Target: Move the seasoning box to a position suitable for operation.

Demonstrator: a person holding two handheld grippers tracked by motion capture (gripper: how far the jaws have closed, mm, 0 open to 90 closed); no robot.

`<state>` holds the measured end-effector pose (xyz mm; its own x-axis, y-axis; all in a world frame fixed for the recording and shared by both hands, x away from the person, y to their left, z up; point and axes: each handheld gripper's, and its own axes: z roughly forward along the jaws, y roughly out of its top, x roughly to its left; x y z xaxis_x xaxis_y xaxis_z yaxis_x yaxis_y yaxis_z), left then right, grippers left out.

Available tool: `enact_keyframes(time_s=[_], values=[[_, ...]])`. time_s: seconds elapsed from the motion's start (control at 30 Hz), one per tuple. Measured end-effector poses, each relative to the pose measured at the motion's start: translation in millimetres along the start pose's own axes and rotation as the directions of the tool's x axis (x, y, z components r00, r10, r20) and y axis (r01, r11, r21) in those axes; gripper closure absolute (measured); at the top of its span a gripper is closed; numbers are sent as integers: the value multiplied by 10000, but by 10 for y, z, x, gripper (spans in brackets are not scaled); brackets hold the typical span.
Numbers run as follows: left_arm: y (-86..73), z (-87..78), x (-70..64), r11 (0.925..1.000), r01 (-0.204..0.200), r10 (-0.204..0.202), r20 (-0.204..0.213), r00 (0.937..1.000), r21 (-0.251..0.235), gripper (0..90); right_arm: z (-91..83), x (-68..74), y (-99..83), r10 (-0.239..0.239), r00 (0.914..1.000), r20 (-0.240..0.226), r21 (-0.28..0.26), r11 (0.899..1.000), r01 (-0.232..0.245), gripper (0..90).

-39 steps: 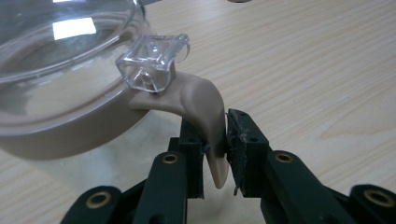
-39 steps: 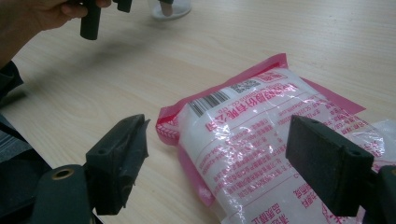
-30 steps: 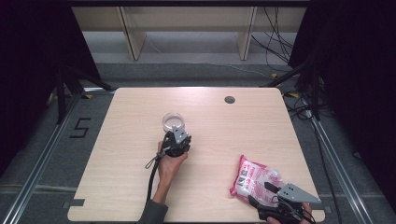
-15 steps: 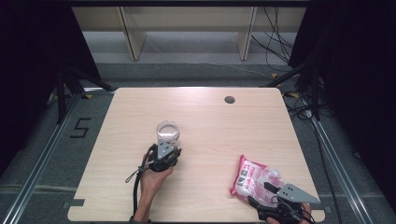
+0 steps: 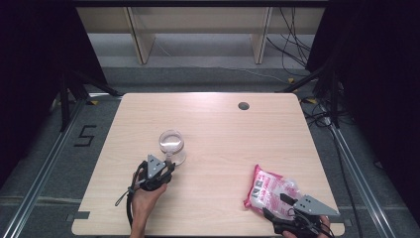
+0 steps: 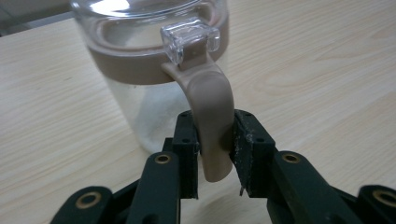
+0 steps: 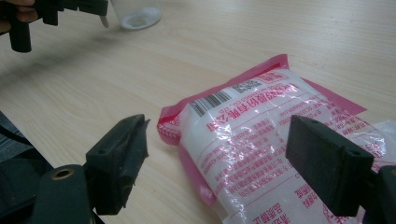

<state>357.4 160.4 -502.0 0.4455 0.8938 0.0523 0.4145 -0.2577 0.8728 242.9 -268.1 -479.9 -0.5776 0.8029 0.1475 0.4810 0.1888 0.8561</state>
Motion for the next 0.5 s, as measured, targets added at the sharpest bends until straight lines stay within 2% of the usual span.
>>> enact_keyframes(time_s=[0.03,0.07,0.1,0.13,0.17,0.2,0.23,0.27,0.33,0.37,0.4,0.5], values=[[0,0,0,10000,0,0,0,10000,0,712,0,2,-1,14,10000,6,-5,10000,-14,215],[-10,-6,54,10000,80,-80,-193,9998,-3,711,7,-17,2,-319,9995,-8,-81,9995,319,216],[-14,-4,69,9998,172,-172,-294,9994,-25,711,-1,-6,3,-190,9998,-44,-45,9998,190,216],[-14,-4,69,9998,172,-172,-294,9994,-25,711,3,-14,5,-275,9996,-67,-66,9996,274,216],[-15,-4,96,9998,179,-179,-526,9985,-7,709,11,-26,5,-464,9989,20,-121,9989,464,215],[-13,0,127,10000,71,-69,-858,9963,30,708,11,-25,4,-437,9990,12,-112,9990,437,215],[-13,0,127,10000,71,-69,-858,9963,30,707,7,-14,0,-265,9996,35,-80,9996,265,215],[-7,12,167,9999,115,-105,-888,9960,99,707,12,-23,1,-423,9991,-35,-102,9991,423,215],[-4,20,188,9998,111,-94,-1041,9945,165,708,3,-14,6,-272,9996,-78,-63,9996,271,215],[8,42,224,9997,125,-99,-1205,9927,202,708,14,-25,3,-441,9990,-46,-109,9990,440,215],[8,42,224,9997,125,-99,-1205,9927,202,710,14,-25,3,-441,9990,-46,-109,9990,440,215],[30,78,288,9992,262,-210,-1545,9878,317,718,14,-23,4,-428,9991,-51,-115,9990,428,215]])
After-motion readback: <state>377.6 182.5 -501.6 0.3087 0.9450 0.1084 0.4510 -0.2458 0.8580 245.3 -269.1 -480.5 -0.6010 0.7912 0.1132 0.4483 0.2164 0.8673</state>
